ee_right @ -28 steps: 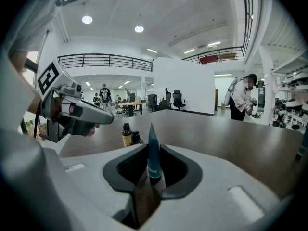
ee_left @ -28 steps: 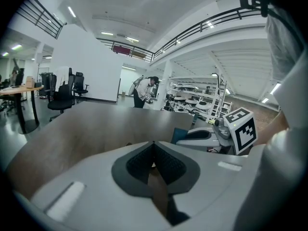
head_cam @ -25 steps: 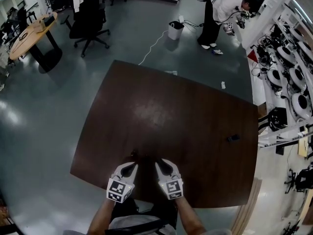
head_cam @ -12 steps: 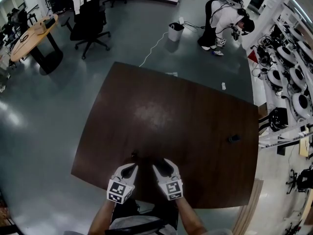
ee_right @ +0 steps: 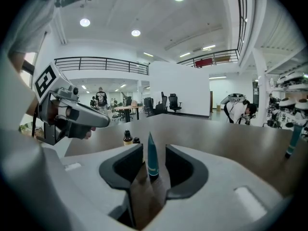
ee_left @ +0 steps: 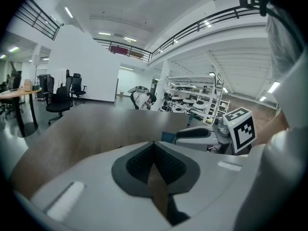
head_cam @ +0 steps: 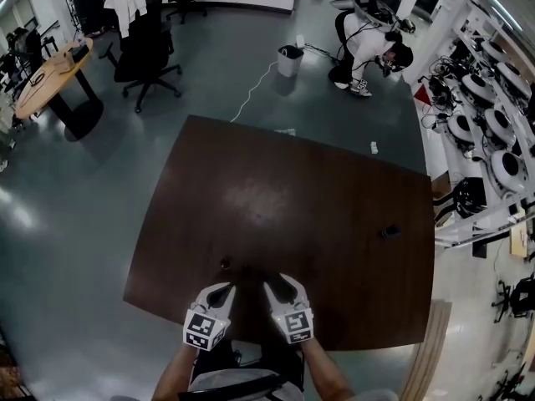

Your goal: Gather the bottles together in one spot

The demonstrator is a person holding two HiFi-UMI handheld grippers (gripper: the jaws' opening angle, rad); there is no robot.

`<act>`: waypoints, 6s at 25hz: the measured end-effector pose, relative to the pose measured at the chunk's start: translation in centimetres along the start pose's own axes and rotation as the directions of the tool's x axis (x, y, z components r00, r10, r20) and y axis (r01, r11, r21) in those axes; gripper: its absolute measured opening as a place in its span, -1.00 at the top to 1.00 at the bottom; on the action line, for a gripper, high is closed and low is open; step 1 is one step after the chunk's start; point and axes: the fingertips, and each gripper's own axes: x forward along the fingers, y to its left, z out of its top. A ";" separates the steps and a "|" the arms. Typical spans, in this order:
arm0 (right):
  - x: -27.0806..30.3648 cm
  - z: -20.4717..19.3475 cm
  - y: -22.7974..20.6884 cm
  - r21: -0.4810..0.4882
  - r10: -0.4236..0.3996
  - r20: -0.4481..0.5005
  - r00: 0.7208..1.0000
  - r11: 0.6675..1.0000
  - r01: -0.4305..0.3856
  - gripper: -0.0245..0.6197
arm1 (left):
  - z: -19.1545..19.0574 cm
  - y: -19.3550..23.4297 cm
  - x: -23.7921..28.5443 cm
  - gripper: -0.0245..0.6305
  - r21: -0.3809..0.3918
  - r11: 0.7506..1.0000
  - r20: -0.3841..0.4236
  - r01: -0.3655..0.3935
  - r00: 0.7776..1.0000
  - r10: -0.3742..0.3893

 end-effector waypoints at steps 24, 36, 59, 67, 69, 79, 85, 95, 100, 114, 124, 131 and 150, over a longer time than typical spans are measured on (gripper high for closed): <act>-18.6 1.1 -14.3 0.157 -0.448 0.071 0.891 0.887 0.434 0.92 | 7.4 -19.5 7.3 0.92 0.185 0.918 0.035 0.350 0.932 -0.362; -24.3 -0.8 -20.1 0.184 -0.532 0.081 0.843 0.839 0.512 0.92 | 8.8 -25.5 11.8 0.93 0.221 0.902 0.041 0.371 0.920 -0.389; -19.9 -2.0 -29.1 0.245 -0.542 0.021 0.840 0.818 0.521 0.92 | 8.1 -23.9 23.0 0.92 0.178 0.906 -0.078 0.384 0.924 -0.376; -17.6 -3.8 -31.3 0.241 -0.513 -0.018 0.858 0.831 0.501 0.92 | 6.5 -23.1 25.8 0.92 0.135 0.912 -0.123 0.388 0.920 -0.373; -17.0 -4.1 -31.8 0.241 -0.506 -0.024 0.862 0.834 0.497 0.92 | 6.1 -22.9 26.4 0.93 0.126 0.913 -0.135 0.388 0.918 -0.372; -16.0 -4.6 -34.5 0.276 -0.495 -0.008 0.869 0.834 0.478 0.69 | 4.6 -23.3 26.8 0.92 0.093 0.916 -0.173 0.390 0.912 -0.371; -14.2 -5.6 -36.8 0.267 -0.502 -0.028 0.864 0.830 0.490 0.51 | 4.1 -23.3 26.6 0.92 0.092 0.915 -0.175 0.394 0.911 -0.375; -11.7 -6.0 -40.4 0.253 -0.509 -0.057 0.859 0.825 0.505 0.38 | 4.0 -23.1 26.6 0.93 0.074 0.915 -0.174 0.396 0.909 -0.379; -11.0 -6.0 -41.1 0.253 -0.519 -0.067 0.852 0.817 0.518 0.38 | 4.0 -22.6 26.6 0.92 0.071 0.918 -0.178 0.390 0.911 -0.373; -11.1 -6.4 -41.1 0.216 -0.545 -0.057 0.836 0.811 0.544 0.62 | 3.9 -21.8 26.7 0.93 0.051 0.926 -0.169 0.375 0.917 -0.362; -12.6 -5.3 -41.1 0.214 -0.563 -0.032 0.826 0.803 0.556 0.63 | 4.7 -22.2 26.3 0.93 0.067 0.927 -0.152 0.369 0.922 -0.356; -14.0 -3.6 -39.0 0.204 -0.550 -0.024 0.835 0.815 0.543 0.63 | 5.7 -22.9 25.1 0.93 0.085 0.923 -0.126 0.374 0.923 -0.363; -20.5 -0.3 -28.0 0.178 -0.497 0.040 0.867 0.857 0.483 0.63 | 6.3 -23.9 17.9 0.92 0.149 0.925 -0.050 0.350 0.937 -0.347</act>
